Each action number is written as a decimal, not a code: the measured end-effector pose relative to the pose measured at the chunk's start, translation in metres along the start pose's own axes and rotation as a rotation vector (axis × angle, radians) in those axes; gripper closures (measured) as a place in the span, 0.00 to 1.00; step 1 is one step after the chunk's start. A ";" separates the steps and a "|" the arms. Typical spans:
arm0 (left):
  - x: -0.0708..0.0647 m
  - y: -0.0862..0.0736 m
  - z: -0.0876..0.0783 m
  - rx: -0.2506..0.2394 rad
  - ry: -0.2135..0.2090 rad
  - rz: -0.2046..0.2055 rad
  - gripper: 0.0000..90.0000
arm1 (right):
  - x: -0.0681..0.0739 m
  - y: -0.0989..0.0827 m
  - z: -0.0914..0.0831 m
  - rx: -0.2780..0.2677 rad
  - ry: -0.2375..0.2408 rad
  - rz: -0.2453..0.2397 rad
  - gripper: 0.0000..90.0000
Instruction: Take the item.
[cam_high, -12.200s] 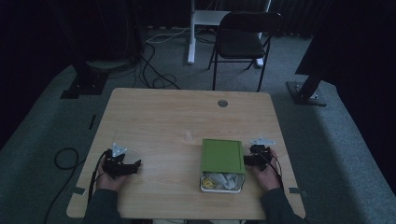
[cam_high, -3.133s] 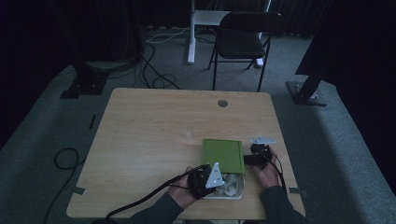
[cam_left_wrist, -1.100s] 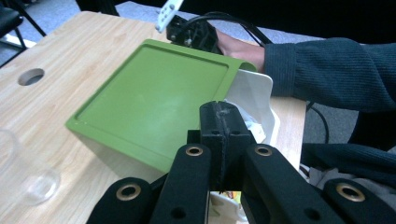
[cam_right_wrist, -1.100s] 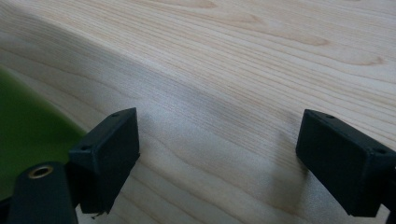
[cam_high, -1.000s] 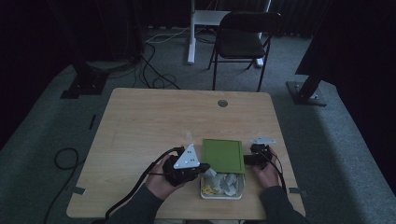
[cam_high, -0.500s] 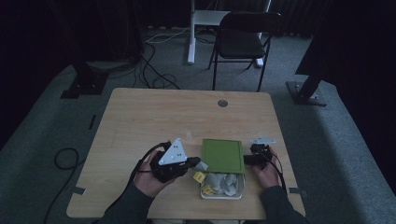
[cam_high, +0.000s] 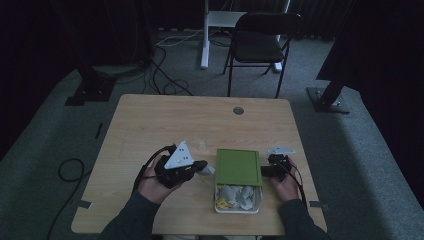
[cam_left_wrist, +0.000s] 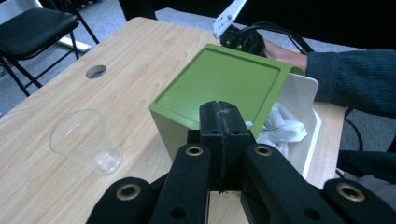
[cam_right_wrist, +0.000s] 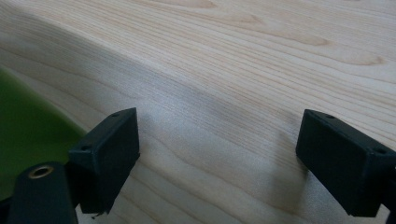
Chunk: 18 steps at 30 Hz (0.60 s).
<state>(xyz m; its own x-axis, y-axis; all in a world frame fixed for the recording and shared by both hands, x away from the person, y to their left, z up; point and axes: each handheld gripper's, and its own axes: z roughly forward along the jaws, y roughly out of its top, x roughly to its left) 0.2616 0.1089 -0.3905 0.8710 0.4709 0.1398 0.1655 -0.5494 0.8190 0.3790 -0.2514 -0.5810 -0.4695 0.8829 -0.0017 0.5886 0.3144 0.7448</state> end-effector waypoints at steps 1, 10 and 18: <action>0.001 0.000 0.001 0.000 0.001 -0.001 1.00 | 0.000 0.000 0.000 0.000 0.000 0.000 0.14; 0.013 -0.001 0.004 -0.001 -0.008 -0.016 1.00 | 0.000 0.000 0.000 -0.001 0.000 0.000 0.14; 0.026 -0.003 0.009 0.006 0.000 -0.034 1.00 | 0.000 0.000 0.000 -0.001 0.000 0.001 0.14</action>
<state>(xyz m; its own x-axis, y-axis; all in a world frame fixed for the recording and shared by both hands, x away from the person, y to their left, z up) 0.2876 0.1166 -0.3941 0.8649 0.4894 0.1118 0.1978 -0.5369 0.8201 0.3791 -0.2514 -0.5811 -0.4693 0.8831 -0.0011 0.5880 0.3134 0.7456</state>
